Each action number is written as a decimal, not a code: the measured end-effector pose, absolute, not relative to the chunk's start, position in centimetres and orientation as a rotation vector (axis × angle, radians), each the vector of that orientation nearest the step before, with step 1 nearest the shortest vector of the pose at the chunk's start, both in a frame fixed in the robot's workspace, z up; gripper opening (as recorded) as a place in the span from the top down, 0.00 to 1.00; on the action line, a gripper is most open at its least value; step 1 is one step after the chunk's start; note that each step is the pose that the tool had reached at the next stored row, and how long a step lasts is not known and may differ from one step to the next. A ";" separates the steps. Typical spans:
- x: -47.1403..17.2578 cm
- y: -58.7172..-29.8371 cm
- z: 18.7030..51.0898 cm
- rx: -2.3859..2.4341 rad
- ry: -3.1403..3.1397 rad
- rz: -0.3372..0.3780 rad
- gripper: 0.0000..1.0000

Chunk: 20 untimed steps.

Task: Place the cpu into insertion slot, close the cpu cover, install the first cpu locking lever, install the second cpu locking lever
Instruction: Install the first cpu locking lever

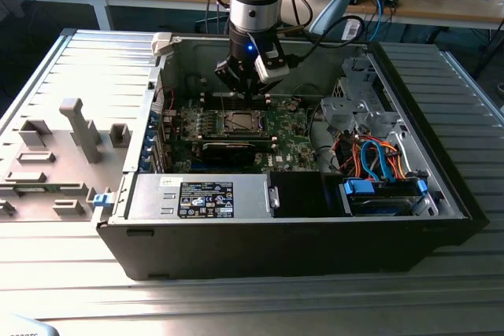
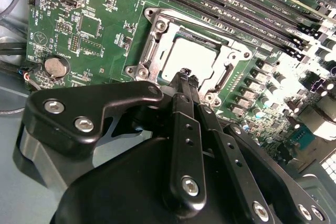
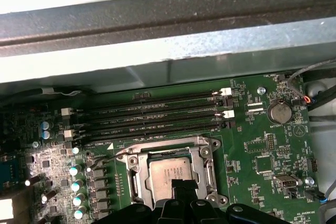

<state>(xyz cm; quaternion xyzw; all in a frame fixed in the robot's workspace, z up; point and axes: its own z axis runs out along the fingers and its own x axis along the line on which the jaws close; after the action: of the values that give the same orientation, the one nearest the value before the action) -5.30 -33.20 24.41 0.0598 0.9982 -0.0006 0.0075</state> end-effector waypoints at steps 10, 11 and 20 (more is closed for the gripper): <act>-5.3 -33.2 24.4 0.172 3.122 -0.002 0.89; -5.3 -33.2 24.4 0.171 3.122 -0.002 0.89; -5.3 -33.2 24.4 0.162 3.122 -0.002 0.89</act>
<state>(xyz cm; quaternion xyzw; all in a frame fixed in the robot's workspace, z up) -5.30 -33.20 24.41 0.0519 0.9986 -0.0006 0.0075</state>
